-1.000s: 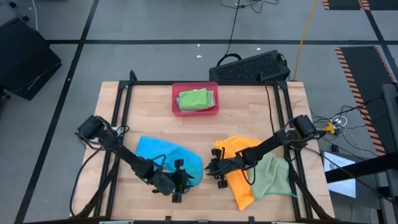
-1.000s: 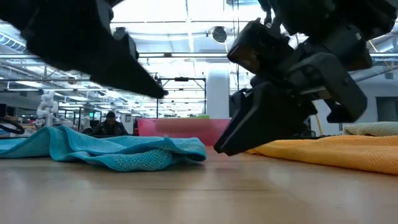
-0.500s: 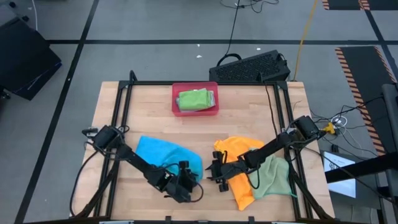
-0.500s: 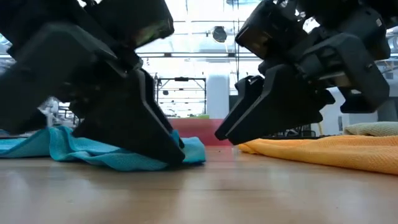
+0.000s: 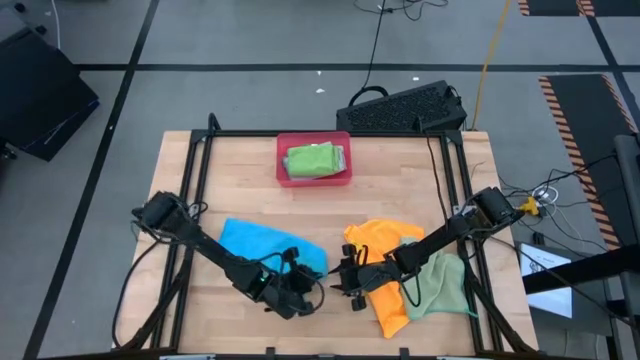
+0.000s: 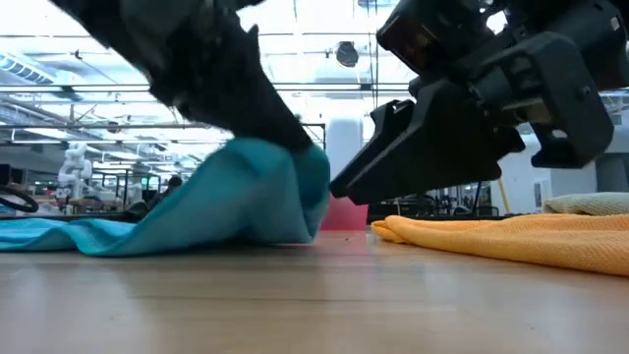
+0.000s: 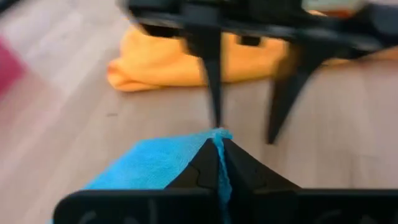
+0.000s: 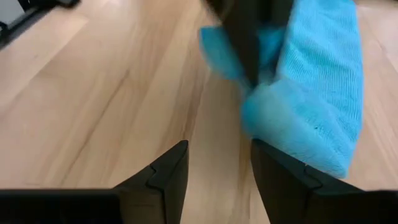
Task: Fold microfiber towels
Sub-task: Fold the blue towel
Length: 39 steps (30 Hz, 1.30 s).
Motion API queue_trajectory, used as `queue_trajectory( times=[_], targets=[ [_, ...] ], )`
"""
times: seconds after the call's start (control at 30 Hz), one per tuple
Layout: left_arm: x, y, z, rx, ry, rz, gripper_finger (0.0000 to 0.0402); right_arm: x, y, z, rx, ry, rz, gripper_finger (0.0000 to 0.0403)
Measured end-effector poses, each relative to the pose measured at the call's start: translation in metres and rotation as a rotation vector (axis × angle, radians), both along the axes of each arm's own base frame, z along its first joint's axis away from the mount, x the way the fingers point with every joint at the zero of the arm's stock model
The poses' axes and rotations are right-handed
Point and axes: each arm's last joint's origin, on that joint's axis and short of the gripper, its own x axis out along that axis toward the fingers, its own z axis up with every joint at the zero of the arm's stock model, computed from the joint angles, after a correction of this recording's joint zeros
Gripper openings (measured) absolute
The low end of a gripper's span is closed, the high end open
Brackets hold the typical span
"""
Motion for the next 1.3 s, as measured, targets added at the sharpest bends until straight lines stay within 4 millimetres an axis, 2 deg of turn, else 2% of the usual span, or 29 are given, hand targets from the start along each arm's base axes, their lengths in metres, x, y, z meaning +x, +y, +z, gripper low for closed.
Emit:
queue_trajectory(
  times=[0.13,0.23,0.37,0.47,0.63,0.8,1.0,1.1,1.3],
  targets=[
    [-0.011,0.010,0.023,-0.001,-0.024,0.108,0.0015,0.001,0.000,0.002,0.010,-0.023,-0.003,0.0158],
    [-0.018,0.016,0.027,0.006,-0.001,0.168,0.0026,0.003,-0.003,0.000,0.011,-0.023,-0.024,0.0148],
    [-0.022,0.019,0.035,-0.011,-0.011,0.185,0.0012,0.007,-0.007,-0.001,0.002,-0.056,-0.057,0.0139],
    [-0.022,0.019,0.033,-0.012,-0.007,0.190,0.0008,0.011,-0.010,0.004,-0.025,-0.117,-0.057,0.0138],
    [-0.021,0.020,0.034,-0.045,-0.028,0.220,0.0027,0.018,-0.021,0.008,-0.079,-0.159,-0.065,0.0145],
    [-0.020,0.019,0.035,-0.050,-0.040,0.217,0.0009,0.021,-0.033,0.008,-0.151,-0.169,-0.160,0.0161],
    [-0.019,0.019,0.035,-0.051,-0.043,0.216,0.0028,0.026,-0.038,0.012,-0.169,-0.198,-0.065,0.0172],
    [-0.018,0.019,0.036,-0.062,-0.060,0.213,0.0036,0.027,-0.041,0.011,-0.149,-0.192,0.010,0.0158],
    [-0.014,0.017,0.040,-0.071,-0.098,0.194,0.0039,0.031,-0.052,0.011,-0.167,-0.190,-0.009,0.0097]
  ],
)
